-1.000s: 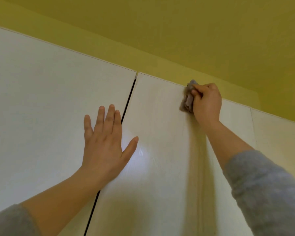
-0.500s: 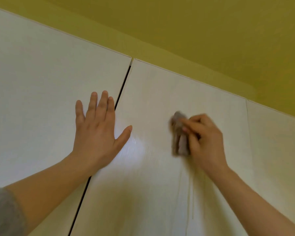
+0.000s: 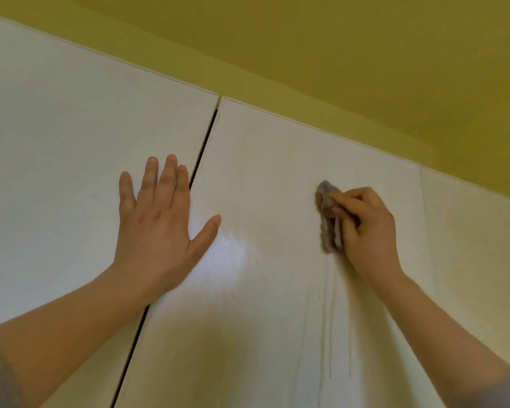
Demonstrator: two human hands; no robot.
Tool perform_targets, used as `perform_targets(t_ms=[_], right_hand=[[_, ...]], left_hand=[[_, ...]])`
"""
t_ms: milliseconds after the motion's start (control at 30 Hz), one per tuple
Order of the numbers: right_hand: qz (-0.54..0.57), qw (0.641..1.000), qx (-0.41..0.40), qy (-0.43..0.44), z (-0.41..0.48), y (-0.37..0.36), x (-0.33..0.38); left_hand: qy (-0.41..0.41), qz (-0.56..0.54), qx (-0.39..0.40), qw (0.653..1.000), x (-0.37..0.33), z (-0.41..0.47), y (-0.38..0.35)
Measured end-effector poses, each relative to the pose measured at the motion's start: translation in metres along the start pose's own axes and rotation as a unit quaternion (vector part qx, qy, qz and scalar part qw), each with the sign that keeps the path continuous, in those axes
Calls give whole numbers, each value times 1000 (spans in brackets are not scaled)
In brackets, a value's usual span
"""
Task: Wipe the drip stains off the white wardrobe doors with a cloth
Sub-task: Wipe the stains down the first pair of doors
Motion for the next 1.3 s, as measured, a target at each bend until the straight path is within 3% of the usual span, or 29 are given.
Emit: perform_targets(t_ms=[100,167,333,500,700,933,1133,1300], right_hand=[[-16,999,41,23,-63,-2,-1],[-16,999,35,22,-55,5,-3],[-15,993,-110,-43,54,38,-16],[-45,990,-97,-94,132,43,-53],[-21,998,-62,-24,48,32,-32],[-32,999,17,-18,-34,44,-49],[-52,987,-146,-51,48,80,-52],[-74,988,-96,-100,116,78,-83]], left_hand=[[5,4,12,1000,1,0,-1],[15,-1,9,1000,1,-1,0],[15,-6,16,1000,-2,-2,0],[14,-3,10,1000,-2,0,1],[15,0,13,1000,0,0,-1],[20,8,17,1000,1,-2,-2],[19,6,16,1000,1,-1,-2],[17,9,14,1000,0,-1,-3]])
Point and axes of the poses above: each hand's wrist, its own z-axis towards the middle knuckle, its own y-axis out of the back of the hand, x = y × z, the point moved 8 cm from there along z, towards the middle knuckle, and after that the axes turned 12 degrees about -y, right-handed, at the moved point
